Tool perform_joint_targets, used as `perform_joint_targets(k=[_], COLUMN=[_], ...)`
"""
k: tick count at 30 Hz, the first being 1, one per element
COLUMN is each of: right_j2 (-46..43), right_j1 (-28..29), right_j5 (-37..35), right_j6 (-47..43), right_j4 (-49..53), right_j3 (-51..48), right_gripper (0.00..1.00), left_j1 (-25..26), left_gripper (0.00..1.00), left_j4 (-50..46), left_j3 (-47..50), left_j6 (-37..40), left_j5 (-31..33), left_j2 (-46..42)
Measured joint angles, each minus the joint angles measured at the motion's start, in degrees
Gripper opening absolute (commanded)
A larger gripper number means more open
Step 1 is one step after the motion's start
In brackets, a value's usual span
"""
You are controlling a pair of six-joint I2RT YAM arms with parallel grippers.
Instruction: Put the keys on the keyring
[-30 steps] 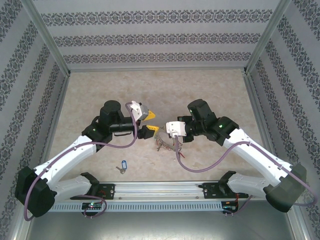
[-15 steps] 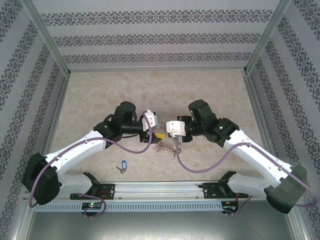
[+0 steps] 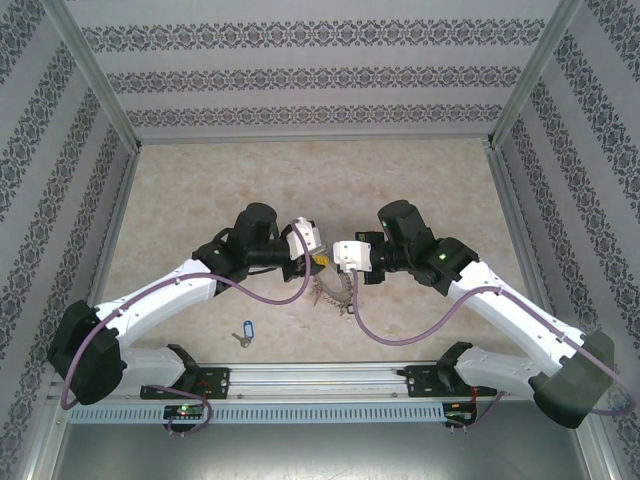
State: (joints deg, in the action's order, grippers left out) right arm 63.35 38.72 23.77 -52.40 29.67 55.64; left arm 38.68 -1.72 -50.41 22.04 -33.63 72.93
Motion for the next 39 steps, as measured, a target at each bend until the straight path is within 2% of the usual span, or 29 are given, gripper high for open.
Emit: perform_joint_targets(k=[9, 15, 16, 19, 21, 22, 23, 24, 25, 27, 29, 34, 39], right_j2=[-0.4, -0.4, -0.4, -0.4, -0.4, -0.3, -0.3, -0.2, -0.2, 0.1, 1.0, 8.0, 11.7], right_j1=[-0.2, 0.0, 0.0, -0.4, -0.7, -0.9, -1.1, -1.2, -1.5, -2.2, -4.2, -12.2, -12.6], right_j5=[-0.8, -0.3, -0.3, 0.1, 0.3, 0.4, 0.7, 1.0, 1.3, 2.5, 6.3, 16.3, 21.7], right_j6=[0.8, 1.4, 1.5, 2.1, 3.0, 3.3, 3.8, 4.3, 4.7, 6.1, 8.4, 16.9, 19.5], right_j4=[0.2, 1.4, 1.4, 1.4, 1.4, 1.4, 1.4, 1.3, 1.4, 1.4, 1.5, 2.5, 3.6], right_j3=[-0.5, -0.7, -0.7, -0.7, -0.7, -0.7, -0.7, -0.7, -0.7, -0.7, -0.6, 2.2, 3.6], right_gripper=[0.0, 0.0, 0.0, 0.0, 0.0, 0.0, 0.0, 0.0, 0.0, 0.0, 0.0, 0.0, 0.0], left_j1=[0.0, 0.0, 0.0, 0.0, 0.0, 0.0, 0.0, 0.0, 0.0, 0.0, 0.0, 0.0, 0.0], left_gripper=[0.04, 0.03, 0.07, 0.24, 0.27, 0.38, 0.46, 0.39, 0.38, 0.48, 0.45, 0.45, 0.35], left_j4=[1.4, 1.9, 1.9, 2.1, 2.6, 3.1, 4.1, 5.2, 6.0, 8.2, 9.9, 12.2, 13.6], left_j3=[0.2, 0.2, 0.2, 0.2, 0.2, 0.2, 0.4, 0.8, 1.4, 3.0, 4.5, 7.7, 10.6], left_j6=[-3.6, -3.4, -3.4, -4.2, -6.6, -7.8, -9.3, -11.0, -12.5, -15.1, -17.2, -19.5, -18.6], left_j5=[0.2, -0.1, 0.2, 2.2, 4.8, 6.0, 7.2, 8.0, 8.3, 8.1, 7.6, 8.7, 9.9], left_j2=[0.2, 0.4, 0.4, 0.5, 0.6, 0.7, 0.8, 0.8, 0.8, 0.8, 0.8, -0.2, -4.9])
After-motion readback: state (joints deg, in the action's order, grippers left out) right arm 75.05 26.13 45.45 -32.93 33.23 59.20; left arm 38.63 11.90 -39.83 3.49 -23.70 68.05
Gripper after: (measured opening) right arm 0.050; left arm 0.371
